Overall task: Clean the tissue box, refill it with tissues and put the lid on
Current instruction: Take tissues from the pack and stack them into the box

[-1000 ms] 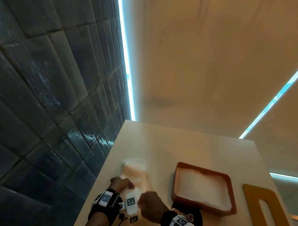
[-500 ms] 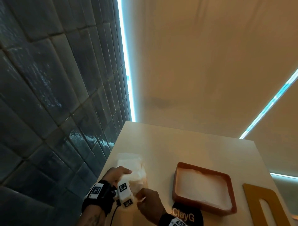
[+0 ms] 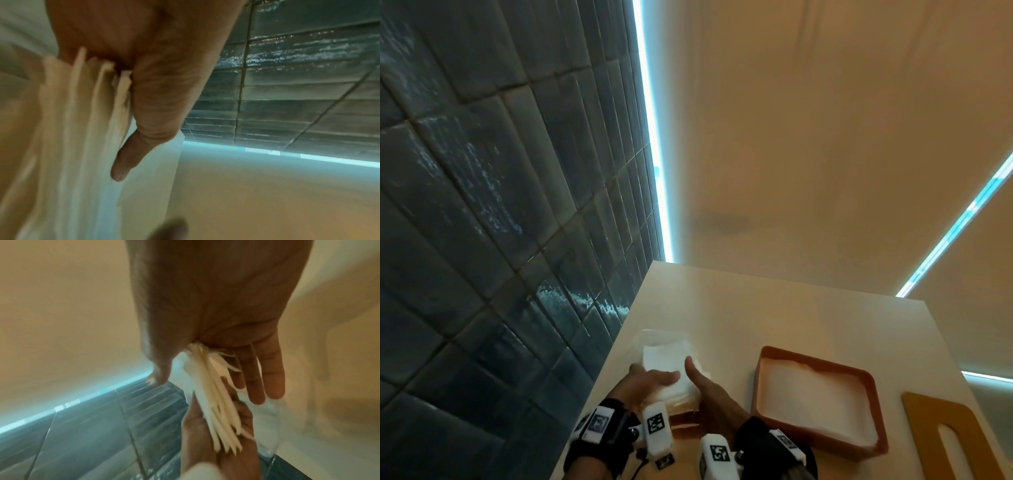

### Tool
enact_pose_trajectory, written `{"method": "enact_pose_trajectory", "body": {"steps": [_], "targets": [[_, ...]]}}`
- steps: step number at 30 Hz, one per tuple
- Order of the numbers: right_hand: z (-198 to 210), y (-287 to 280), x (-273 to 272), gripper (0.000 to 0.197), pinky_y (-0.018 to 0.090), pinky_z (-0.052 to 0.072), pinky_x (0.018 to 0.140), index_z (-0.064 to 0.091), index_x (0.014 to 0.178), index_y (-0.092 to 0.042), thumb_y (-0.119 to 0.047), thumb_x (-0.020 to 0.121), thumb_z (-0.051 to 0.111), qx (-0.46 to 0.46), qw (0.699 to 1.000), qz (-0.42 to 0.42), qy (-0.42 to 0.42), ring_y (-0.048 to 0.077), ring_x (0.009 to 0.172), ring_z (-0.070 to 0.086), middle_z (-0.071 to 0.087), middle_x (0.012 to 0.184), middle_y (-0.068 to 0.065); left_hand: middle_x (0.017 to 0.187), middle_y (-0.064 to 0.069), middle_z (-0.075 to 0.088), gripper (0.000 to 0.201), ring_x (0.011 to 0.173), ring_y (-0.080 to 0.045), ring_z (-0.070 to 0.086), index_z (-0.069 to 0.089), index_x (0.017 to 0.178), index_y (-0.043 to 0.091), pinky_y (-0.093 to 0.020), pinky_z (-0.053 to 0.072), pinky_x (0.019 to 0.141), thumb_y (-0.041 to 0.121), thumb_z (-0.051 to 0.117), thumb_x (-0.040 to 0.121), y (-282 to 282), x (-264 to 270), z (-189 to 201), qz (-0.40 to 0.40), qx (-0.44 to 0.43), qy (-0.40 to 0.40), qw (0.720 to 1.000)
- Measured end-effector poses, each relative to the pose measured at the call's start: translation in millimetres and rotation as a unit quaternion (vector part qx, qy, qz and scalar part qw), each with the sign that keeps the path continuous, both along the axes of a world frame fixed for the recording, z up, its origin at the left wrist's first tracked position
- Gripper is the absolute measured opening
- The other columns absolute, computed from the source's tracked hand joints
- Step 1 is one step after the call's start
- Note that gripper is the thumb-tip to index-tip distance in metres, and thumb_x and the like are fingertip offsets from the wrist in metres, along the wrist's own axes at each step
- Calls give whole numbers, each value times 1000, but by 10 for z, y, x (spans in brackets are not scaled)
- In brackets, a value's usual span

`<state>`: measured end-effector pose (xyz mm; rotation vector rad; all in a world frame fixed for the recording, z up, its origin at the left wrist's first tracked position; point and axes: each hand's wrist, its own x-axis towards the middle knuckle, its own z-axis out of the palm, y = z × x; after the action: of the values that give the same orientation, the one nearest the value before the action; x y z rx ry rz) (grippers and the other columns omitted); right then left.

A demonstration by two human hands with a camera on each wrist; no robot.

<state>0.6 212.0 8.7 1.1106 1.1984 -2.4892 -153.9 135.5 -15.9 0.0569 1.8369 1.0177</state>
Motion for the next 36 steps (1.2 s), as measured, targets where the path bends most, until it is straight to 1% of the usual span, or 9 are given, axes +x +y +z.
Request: {"method": "enact_pose_trajectory", "body": {"steps": [4, 9, 12, 17, 21, 26, 31, 33, 36], "targets": [[-89, -93, -62, 49, 37, 60, 71, 67, 109, 0, -41, 83, 71, 54, 995, -73, -31, 33, 91, 72, 73, 102, 20, 127, -20, 53, 84, 108, -38, 60, 27, 132, 7, -44, 56, 83, 23, 83, 71, 45, 197, 114, 7, 9, 20, 1000], [-24, 7, 61, 43, 39, 58, 63, 60, 111, 8, -8, 74, 73, 75, 993, -83, -29, 34, 85, 70, 68, 99, 23, 95, -28, 73, 44, 78, -39, 72, 66, 109, -7, -42, 57, 71, 23, 76, 78, -102, 135, 209, 16, 50, -51, 997], [130, 157, 224, 44, 40, 59, 66, 60, 114, 0, -8, 72, 73, 91, 996, -12, -2, 33, 86, 69, 68, 103, 22, 92, -29, 73, 38, 76, -41, 72, 67, 103, -6, -43, 58, 72, 20, 76, 77, -166, 63, 272, 26, 96, -89, 991], [415, 545, 641, 43, 46, 56, 81, 62, 115, -6, -6, 74, 75, 119, 993, -4, 24, 37, 94, 68, 69, 109, 22, 108, -27, 69, 74, 93, -41, 66, 60, 117, -3, -48, 50, 89, 15, 91, 52, -104, -103, 434, 47, 203, -65, 976], [522, 906, 1049, 54, 51, 54, 88, 62, 117, -1, -13, 69, 81, 138, 985, -93, 54, 40, 100, 66, 70, 110, 21, 111, -23, 69, 83, 98, -42, 68, 54, 126, 12, -47, 59, 79, 5, 87, 50, 76, 0, 767, -76, 255, -43, 963], [613, 1037, 1452, 28, 55, 52, 92, 63, 113, -3, -10, 86, 66, 204, 942, -256, 69, 39, 99, 68, 73, 104, 20, 125, -10, 57, 91, 113, -34, 59, 44, 135, 33, -42, 55, 90, 2, 75, 56, 436, 533, 939, -164, 285, 55, 943], [488, 1082, 1655, 33, 54, 57, 83, 64, 107, -24, -43, 80, 69, 346, 884, -315, -17, 30, 93, 69, 73, 101, 8, 116, -3, 60, 55, 105, -20, 58, 51, 125, 26, -28, 49, 79, 19, 69, 75, 809, 1032, 918, -156, 272, 156, 937], [507, 1081, 1721, 28, 54, 55, 86, 55, 109, -25, -39, 87, 65, 377, 867, -324, -42, 27, 95, 64, 65, 105, 6, 104, -4, 62, 24, 103, -27, 60, 55, 111, 17, -33, 45, 79, 29, 62, 91, 930, 1195, 887, -122, 232, 236, 936], [525, 1065, 1801, 30, 52, 53, 90, 46, 114, -30, -40, 90, 61, 431, 839, -325, -63, 22, 98, 59, 58, 107, -2, 102, -2, 58, 23, 105, -32, 59, 52, 112, 13, -34, 44, 84, 30, 50, 98, 1047, 1368, 843, -106, 196, 321, 920]]}}
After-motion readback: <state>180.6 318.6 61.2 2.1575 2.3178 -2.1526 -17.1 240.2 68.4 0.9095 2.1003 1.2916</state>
